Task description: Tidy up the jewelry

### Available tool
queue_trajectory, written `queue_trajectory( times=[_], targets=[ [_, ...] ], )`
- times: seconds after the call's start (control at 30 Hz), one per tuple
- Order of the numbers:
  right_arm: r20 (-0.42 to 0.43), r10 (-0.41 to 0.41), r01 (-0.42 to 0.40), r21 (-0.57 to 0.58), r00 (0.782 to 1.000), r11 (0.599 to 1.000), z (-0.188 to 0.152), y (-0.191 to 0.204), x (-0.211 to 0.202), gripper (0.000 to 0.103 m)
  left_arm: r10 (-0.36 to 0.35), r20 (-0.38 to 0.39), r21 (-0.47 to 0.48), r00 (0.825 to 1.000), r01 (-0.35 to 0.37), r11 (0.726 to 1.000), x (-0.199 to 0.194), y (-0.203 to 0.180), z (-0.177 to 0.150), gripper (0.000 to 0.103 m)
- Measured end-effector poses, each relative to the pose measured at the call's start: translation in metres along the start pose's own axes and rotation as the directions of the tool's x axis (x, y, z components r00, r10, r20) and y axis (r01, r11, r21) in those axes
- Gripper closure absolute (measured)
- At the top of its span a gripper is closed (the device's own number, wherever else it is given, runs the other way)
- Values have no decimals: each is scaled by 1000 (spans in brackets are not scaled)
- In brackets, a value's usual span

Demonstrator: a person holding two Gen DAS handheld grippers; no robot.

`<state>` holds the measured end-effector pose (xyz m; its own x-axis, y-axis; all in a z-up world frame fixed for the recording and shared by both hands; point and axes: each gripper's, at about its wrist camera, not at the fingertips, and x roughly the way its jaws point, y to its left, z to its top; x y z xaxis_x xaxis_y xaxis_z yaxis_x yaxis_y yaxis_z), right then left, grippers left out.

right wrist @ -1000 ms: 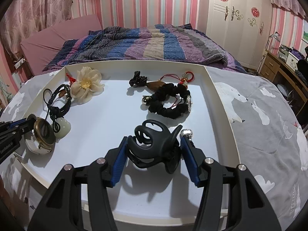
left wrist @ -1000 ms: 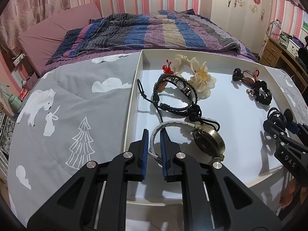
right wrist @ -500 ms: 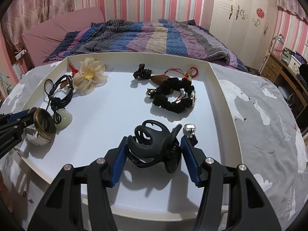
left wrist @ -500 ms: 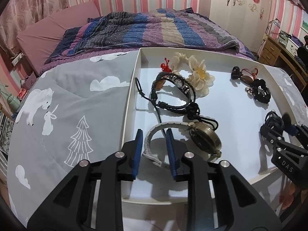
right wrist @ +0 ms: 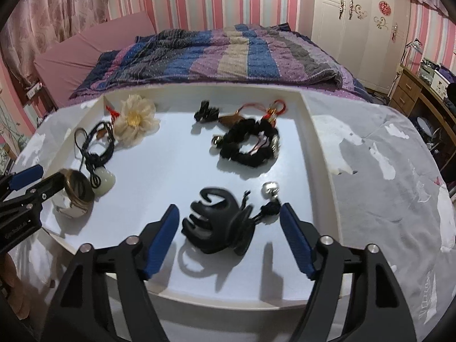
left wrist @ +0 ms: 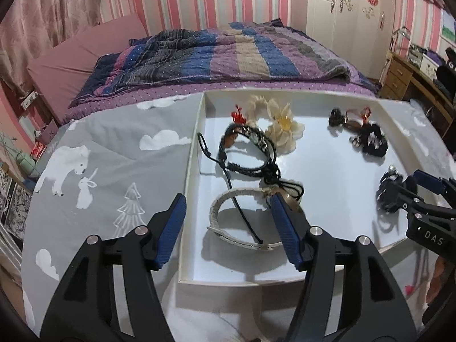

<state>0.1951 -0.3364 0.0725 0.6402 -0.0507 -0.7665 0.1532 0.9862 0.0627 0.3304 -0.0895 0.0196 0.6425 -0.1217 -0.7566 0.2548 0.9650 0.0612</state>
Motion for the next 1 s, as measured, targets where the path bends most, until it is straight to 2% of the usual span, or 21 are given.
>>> queue_trajectory(
  times=[0.07,0.13,0.2,0.23,0.43,0.6,0.7,0.83,0.9,1.0],
  targets=[
    [14,6,-6,7,1000,1000,3,-3,-7,18,14,22,-8,1000,-14,1000,-16,3,2,26],
    [55,1,-2,14,998,1000,5,-7,-22,15,23,46,-17,999,-22,1000,-31,6,1,10],
    [81,-15,13,16,997,1000,6,-8,-35,12,28,76,-26,997,-26,999,-52,9,0,3],
    [91,-22,20,19,996,1000,6,-8,-42,6,28,85,-31,996,-26,999,-60,12,-1,3],
    [156,-45,42,25,987,999,-9,-3,-90,2,15,87,-84,996,-8,996,-105,24,-20,3],
    [200,-50,46,29,978,999,-35,1,-131,2,73,129,-104,989,-60,993,-138,23,-50,3],
    [203,-61,57,29,977,998,-53,4,-151,2,82,140,-103,987,-68,992,-149,20,-67,3],
    [208,-67,60,39,976,997,-77,5,-165,2,85,153,-114,985,-68,991,-162,19,-95,3],
    [196,-24,16,43,980,999,-89,4,-164,2,82,161,-134,984,-60,989,-163,21,-107,3],
    [163,13,-23,58,986,998,-101,3,-158,2,117,166,-160,979,-91,983,-160,27,-119,3]
  ],
)
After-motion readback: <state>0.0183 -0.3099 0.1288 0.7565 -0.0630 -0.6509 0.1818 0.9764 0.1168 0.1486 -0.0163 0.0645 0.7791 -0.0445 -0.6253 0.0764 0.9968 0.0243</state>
